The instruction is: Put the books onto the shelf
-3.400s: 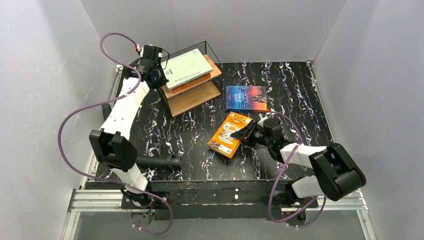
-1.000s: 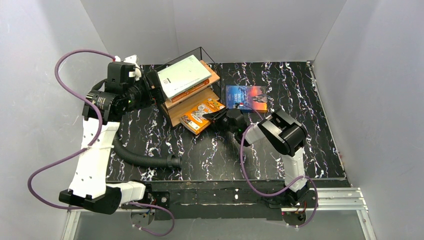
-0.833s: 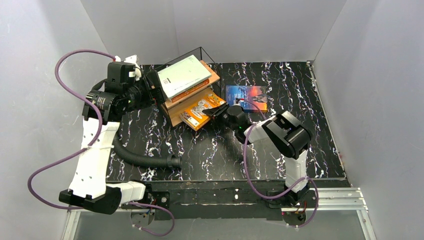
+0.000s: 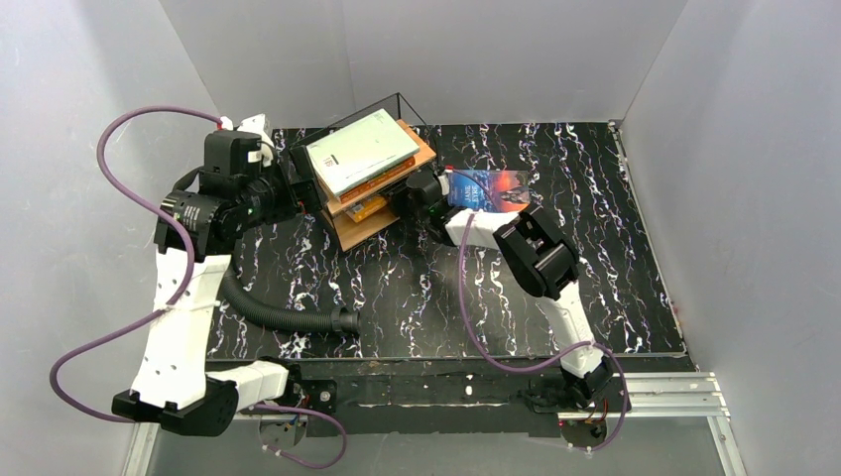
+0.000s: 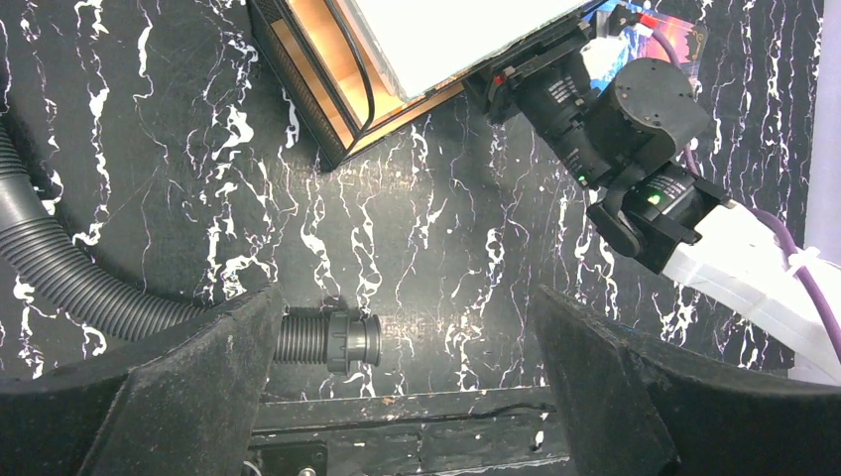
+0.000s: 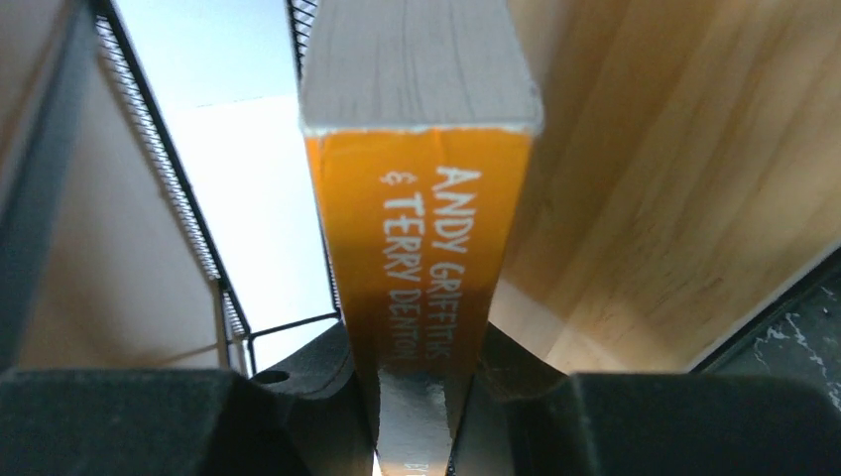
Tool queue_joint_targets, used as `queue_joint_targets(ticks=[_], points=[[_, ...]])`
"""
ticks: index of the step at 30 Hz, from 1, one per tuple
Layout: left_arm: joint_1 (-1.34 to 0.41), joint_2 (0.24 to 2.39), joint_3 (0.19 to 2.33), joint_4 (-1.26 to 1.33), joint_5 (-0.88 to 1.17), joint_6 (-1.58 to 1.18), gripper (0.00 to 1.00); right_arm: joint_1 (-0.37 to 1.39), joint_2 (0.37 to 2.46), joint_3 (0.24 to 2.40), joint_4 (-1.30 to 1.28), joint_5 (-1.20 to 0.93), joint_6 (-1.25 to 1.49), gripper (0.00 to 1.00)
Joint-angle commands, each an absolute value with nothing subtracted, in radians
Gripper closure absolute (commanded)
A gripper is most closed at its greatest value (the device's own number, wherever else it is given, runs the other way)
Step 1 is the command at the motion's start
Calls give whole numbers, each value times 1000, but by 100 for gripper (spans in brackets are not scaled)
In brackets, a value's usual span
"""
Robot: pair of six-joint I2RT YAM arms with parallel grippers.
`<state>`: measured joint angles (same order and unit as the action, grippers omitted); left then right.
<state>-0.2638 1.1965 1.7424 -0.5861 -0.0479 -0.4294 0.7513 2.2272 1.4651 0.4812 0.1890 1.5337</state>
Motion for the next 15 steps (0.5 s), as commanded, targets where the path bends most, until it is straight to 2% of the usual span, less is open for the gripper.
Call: queue_joint_targets(ticks=[1, 4, 9, 12, 15], points=[[-267, 1177, 1754, -642, -64, -413, 2, 764, 2248, 1527, 471, 219, 1586, 99], [-266, 1179, 1752, -642, -64, -414, 2, 770, 2278, 1568, 437, 184, 1576, 99], [-267, 1182, 1750, -643, -57, -419, 2, 774, 2288, 1577, 401, 174, 1605, 56], [-267, 1180, 1749, -643, -57, -419, 2, 775, 2263, 1541, 397, 178, 1608, 23], [-267, 1180, 1747, -640, -53, -422, 2, 776, 2237, 1501, 410, 159, 1618, 17]])
